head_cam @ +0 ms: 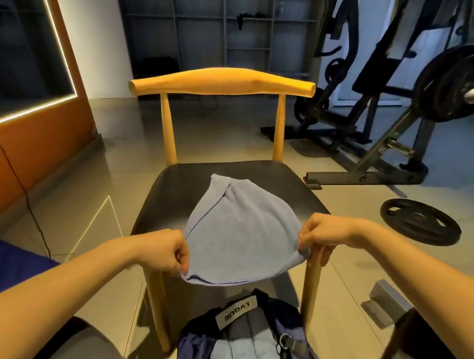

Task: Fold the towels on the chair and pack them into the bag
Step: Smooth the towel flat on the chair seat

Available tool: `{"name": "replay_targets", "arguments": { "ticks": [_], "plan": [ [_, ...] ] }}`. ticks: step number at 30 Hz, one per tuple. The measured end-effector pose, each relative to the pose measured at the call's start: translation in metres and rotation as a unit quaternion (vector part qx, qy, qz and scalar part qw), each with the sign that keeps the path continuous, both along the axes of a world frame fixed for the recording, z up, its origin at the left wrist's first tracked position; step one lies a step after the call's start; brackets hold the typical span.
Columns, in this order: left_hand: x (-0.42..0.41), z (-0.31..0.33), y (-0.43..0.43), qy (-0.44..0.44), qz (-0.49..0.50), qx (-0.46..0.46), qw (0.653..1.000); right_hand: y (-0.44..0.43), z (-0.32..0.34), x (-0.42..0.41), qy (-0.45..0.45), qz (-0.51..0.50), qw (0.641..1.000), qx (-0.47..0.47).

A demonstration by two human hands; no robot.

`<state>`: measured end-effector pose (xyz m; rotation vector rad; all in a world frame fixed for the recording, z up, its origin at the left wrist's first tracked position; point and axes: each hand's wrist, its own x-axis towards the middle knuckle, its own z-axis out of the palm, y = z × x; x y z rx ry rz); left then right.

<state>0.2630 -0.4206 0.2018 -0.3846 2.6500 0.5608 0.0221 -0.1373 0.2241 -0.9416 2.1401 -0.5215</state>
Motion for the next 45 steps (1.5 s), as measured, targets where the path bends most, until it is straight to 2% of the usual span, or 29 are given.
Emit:
{"name": "replay_targets", "arguments": {
  "ticks": [3, 6, 8, 12, 16, 19, 22, 25, 28, 31, 33, 35, 37, 41, 43, 45],
  "plan": [
    [-0.004, 0.014, 0.002, -0.022, 0.01, 0.049, 0.998, -0.006, 0.005, 0.002, 0.007, 0.034, 0.999, 0.042],
    [-0.021, 0.037, -0.004, 0.046, 0.059, 0.082, 0.994, -0.016, 0.016, -0.005, 0.033, 0.044, 0.997, 0.046],
    [-0.044, 0.045, -0.015, 0.114, 0.105, 0.066, 0.986, -0.027, 0.019, -0.015, 0.09, 0.017, 0.996, -0.017],
    [-0.107, 0.047, -0.034, 0.235, 0.209, 0.064, 0.947, -0.064, 0.011, -0.039, 0.13, -0.075, 0.975, -0.165],
    [-0.17, 0.04, -0.045, 0.297, 0.261, 0.03, 0.918, -0.109, -0.008, -0.058, 0.237, -0.084, 0.944, -0.211],
    [-0.208, 0.032, -0.046, 0.292, 0.272, -0.008, 0.917, -0.137, -0.016, -0.06, 0.27, -0.039, 0.937, -0.218],
    [-0.229, 0.027, -0.048, 0.231, 0.256, -0.053, 0.937, -0.156, -0.02, -0.063, 0.29, 0.004, 0.93, -0.225],
    [-0.232, 0.023, -0.053, 0.177, 0.22, -0.089, 0.955, -0.165, -0.027, -0.062, 0.333, 0.056, 0.926, -0.171],
    [-0.224, 0.022, -0.061, 0.215, 0.237, -0.076, 0.944, -0.17, -0.033, -0.057, 0.386, 0.097, 0.908, -0.132],
    [-0.209, 0.02, -0.072, 0.279, 0.31, 0.008, 0.909, -0.171, -0.031, -0.057, 0.383, 0.111, 0.909, -0.12],
    [-0.2, 0.018, -0.075, 0.301, 0.331, 0.075, 0.891, -0.171, -0.03, -0.057, 0.37, 0.113, 0.916, -0.108],
    [-0.197, 0.019, -0.069, 0.323, 0.31, 0.108, 0.888, -0.171, -0.028, -0.058, 0.354, 0.11, 0.923, -0.101],
    [-0.203, 0.02, -0.062, 0.334, 0.269, 0.072, 0.901, -0.172, -0.027, -0.058, 0.345, 0.108, 0.927, -0.097],
    [-0.223, 0.019, -0.048, 0.225, 0.216, -0.092, 0.946, -0.173, -0.025, -0.057, 0.339, 0.093, 0.932, -0.088],
    [-0.226, 0.02, -0.05, 0.228, 0.24, -0.09, 0.939, -0.172, -0.023, -0.057, 0.321, 0.071, 0.94, -0.096],
    [-0.22, 0.021, -0.058, 0.268, 0.293, -0.03, 0.917, -0.173, -0.019, -0.059, 0.305, 0.026, 0.943, -0.128]
  ]
}}
